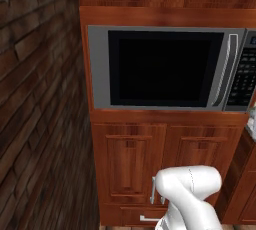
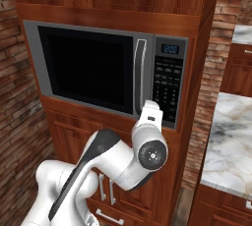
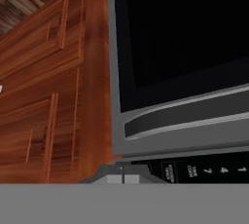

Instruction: Place the bowl containing the squash and carrot in the microwave. Close the microwave door and press the start button to microwave the meal.

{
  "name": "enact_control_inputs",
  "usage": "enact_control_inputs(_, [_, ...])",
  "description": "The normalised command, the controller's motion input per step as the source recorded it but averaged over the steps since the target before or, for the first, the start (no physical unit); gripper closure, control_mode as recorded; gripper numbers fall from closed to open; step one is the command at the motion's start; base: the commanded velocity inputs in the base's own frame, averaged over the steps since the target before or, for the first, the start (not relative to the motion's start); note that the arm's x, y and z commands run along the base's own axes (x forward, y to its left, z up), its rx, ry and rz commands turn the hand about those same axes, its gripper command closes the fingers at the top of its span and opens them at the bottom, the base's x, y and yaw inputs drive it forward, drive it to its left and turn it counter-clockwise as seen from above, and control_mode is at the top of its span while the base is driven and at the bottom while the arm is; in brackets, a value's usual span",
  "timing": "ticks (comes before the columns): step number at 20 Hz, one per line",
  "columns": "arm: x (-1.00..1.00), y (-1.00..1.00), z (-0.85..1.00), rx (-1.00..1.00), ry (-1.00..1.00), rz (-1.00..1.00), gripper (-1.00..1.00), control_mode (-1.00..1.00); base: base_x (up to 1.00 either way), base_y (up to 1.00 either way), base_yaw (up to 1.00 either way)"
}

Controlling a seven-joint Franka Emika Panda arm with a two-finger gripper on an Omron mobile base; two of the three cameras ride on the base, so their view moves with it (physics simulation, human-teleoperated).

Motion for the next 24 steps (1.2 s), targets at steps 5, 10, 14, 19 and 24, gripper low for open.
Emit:
enact_control_inputs(5, [0.18, -0.02, 0.01, 0.09, 0.0, 0.0, 1.0, -1.0, 0.0, 0.0, 0.0])
enact_control_inputs(10, [0.09, 0.0, 0.0, 0.14, 0.0, -0.01, 1.0, -1.0, 0.0, 0.0, 0.0])
enact_control_inputs(14, [0.05, 0.0, 0.0, 0.21, -0.03, -0.06, 1.0, -1.0, 0.0, 0.0, 0.0])
enact_control_inputs(19, [0.0, 0.0, 0.0, 0.23, -0.09, -0.1, 1.0, -1.0, 0.0, 0.0, 0.0])
enact_control_inputs(24, [0.09, 0.0, 0.0, 0.19, -0.1, -0.13, 1.0, -1.0, 0.0, 0.0, 0.0])
